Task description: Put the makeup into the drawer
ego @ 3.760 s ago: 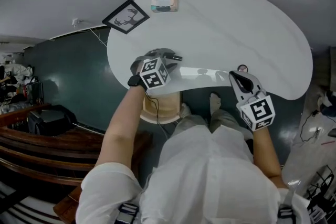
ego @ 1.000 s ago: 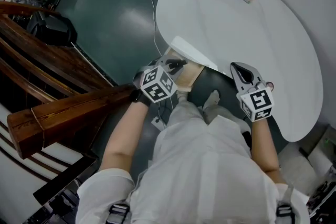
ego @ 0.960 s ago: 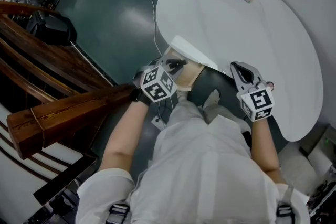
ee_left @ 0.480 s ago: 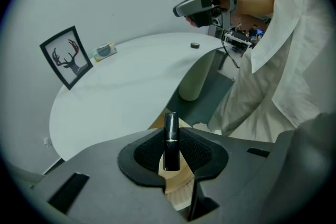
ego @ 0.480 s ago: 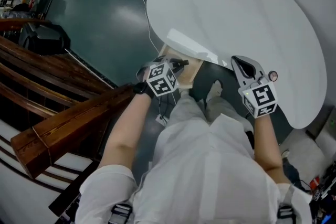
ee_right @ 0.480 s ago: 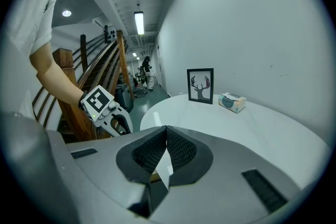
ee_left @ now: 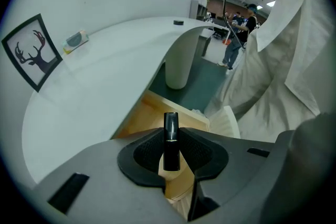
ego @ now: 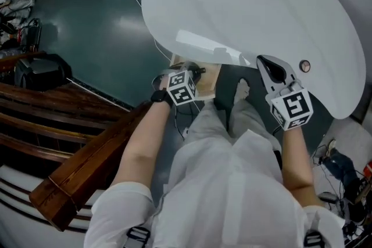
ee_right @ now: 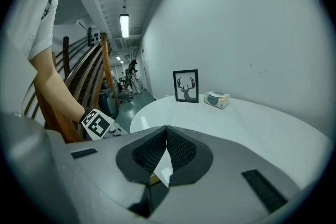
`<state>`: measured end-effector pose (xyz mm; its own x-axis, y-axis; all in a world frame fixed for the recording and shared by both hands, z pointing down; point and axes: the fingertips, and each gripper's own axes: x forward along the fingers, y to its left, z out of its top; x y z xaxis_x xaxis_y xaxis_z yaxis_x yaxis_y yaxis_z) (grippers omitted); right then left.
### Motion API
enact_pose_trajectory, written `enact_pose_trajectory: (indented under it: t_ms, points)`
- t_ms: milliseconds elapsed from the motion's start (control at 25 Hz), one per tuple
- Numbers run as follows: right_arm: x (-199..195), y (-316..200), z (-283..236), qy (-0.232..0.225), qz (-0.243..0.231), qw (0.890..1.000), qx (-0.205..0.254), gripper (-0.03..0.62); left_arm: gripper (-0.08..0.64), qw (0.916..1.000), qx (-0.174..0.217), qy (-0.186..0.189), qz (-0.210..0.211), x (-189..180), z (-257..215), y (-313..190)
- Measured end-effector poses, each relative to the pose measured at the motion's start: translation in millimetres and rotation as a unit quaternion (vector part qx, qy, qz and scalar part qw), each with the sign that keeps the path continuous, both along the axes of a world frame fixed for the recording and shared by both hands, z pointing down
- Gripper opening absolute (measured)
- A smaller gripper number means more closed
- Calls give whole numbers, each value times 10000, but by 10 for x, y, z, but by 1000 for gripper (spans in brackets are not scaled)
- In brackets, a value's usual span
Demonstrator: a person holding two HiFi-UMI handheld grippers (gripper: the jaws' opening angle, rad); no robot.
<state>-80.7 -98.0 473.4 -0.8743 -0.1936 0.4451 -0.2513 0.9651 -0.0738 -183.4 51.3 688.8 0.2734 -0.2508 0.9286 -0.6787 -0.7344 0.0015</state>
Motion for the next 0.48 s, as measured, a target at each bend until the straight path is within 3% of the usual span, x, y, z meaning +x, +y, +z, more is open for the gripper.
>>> enact_pose_trajectory:
  t_ms: [480]
  points:
    - [196,244,53,-65,928,9956,-72,9,98,9955,-305,-30,891,57,708,25]
